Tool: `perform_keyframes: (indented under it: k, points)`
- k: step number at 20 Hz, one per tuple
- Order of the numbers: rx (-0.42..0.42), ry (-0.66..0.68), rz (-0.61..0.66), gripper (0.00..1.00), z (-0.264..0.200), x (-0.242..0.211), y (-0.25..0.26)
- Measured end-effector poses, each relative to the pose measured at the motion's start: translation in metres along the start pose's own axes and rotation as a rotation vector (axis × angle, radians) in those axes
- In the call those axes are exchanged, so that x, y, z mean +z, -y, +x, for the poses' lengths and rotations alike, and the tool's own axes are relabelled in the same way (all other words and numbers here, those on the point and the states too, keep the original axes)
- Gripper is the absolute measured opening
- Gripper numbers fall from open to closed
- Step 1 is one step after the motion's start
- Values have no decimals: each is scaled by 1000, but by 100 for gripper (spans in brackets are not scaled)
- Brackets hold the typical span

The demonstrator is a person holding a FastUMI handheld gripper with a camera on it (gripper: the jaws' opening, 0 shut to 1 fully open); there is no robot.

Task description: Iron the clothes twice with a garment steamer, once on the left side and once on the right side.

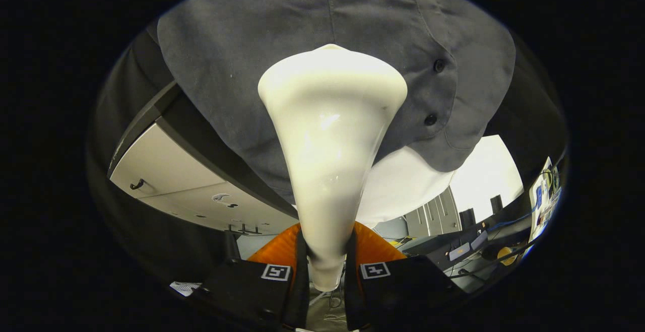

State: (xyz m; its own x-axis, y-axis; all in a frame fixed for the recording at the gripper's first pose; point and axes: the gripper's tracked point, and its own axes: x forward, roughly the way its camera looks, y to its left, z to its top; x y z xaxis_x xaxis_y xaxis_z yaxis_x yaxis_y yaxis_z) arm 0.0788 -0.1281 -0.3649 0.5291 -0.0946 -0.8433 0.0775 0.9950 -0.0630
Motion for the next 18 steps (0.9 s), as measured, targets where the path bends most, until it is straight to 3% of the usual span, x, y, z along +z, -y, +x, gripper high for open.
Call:
perform_keyframes:
  k: [18]
  points:
    - [-18,-120,45,37,25,-64,13]
